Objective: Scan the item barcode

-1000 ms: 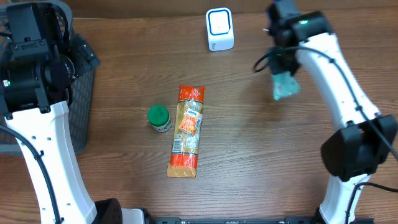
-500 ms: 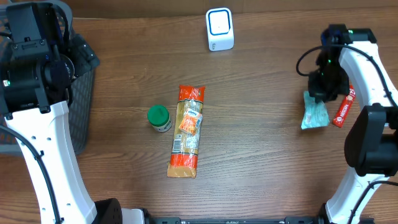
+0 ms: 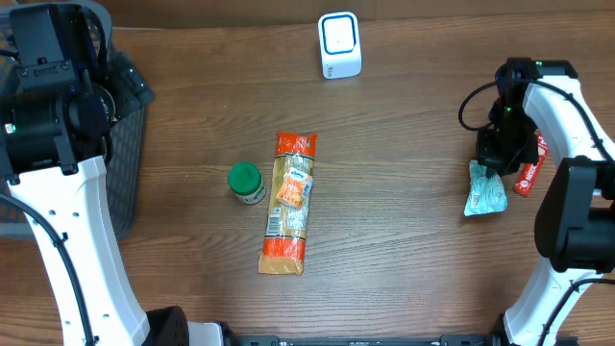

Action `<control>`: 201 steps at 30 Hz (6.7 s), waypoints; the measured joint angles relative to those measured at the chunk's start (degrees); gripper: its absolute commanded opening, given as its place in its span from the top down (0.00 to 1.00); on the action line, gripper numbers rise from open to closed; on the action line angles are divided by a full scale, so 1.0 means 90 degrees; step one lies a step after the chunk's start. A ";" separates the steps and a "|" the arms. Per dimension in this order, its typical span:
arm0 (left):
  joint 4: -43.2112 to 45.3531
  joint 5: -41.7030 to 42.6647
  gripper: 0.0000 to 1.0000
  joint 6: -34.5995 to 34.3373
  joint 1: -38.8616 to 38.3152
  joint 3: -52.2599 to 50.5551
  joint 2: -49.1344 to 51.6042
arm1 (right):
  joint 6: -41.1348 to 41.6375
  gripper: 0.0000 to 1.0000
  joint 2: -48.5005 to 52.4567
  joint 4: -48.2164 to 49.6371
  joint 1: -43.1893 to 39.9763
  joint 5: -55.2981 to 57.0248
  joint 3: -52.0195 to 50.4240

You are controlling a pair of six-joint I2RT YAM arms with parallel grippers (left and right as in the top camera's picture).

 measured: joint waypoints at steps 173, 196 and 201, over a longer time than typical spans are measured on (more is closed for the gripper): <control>0.0000 0.0000 0.00 -0.0002 0.0000 0.0000 0.0000 | 0.2856 0.74 -0.2297 0.4658 0.4141 -0.1333 -0.2980; 0.0000 0.0000 0.00 0.0000 0.0000 0.0000 0.0000 | 0.1659 0.74 -0.1409 0.2310 0.4226 0.2912 -0.2742; 0.0000 0.0000 0.00 0.0000 0.0000 0.0000 0.0000 | 0.1637 0.68 -0.1396 0.2300 0.4345 0.3196 -0.2742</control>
